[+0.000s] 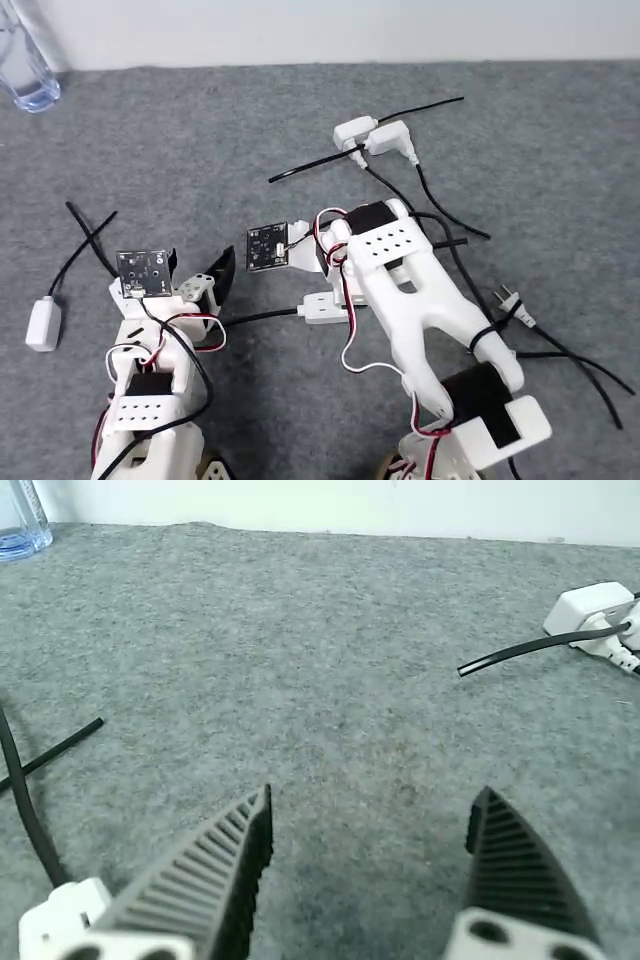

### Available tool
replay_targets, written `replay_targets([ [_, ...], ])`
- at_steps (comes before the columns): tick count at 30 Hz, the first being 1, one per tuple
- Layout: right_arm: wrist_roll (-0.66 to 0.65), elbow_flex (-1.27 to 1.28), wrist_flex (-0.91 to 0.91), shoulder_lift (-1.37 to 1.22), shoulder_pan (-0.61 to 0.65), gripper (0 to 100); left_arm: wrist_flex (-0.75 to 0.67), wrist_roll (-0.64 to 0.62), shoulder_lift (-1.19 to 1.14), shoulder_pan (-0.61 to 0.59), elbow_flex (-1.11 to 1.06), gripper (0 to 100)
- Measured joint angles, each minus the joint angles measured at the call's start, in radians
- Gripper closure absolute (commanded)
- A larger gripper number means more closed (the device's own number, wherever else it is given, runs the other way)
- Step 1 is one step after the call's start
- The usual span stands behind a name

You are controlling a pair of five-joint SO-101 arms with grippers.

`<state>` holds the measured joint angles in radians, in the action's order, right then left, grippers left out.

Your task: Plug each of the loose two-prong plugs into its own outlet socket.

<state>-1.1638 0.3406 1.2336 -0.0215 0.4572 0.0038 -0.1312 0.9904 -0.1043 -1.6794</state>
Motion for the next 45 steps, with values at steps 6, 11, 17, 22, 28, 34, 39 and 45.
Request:
replay_targets([
  [6,-0.009,-0.014,0.025,-0.003,0.000,99.1,0.000,0.000,0.000,0.000,0.000,70],
  [11,-0.035,-0.032,0.064,-0.020,-0.023,99.1,0.000,0.000,0.000,0.000,0.000,70],
  [17,-0.037,-0.029,0.071,-0.025,-0.043,99.1,0.000,0.000,0.000,0.000,0.000,70],
  [22,-0.037,-0.029,0.071,-0.025,-0.041,99.1,0.000,0.000,0.000,0.000,0.000,70],
  [28,-0.037,-0.029,0.071,-0.025,-0.040,99.1,0.000,0.000,0.000,0.000,0.000,70],
  [34,-0.005,-0.029,0.068,-0.025,-0.026,99.1,0.000,0.000,0.000,0.000,0.000,70],
  [39,0.035,-0.029,0.040,-0.025,0.044,99.1,0.000,0.000,0.000,0.000,0.000,70],
  [45,0.084,-0.029,0.011,-0.025,0.112,99.1,0.000,0.000,0.000,0.000,0.000,70],
])
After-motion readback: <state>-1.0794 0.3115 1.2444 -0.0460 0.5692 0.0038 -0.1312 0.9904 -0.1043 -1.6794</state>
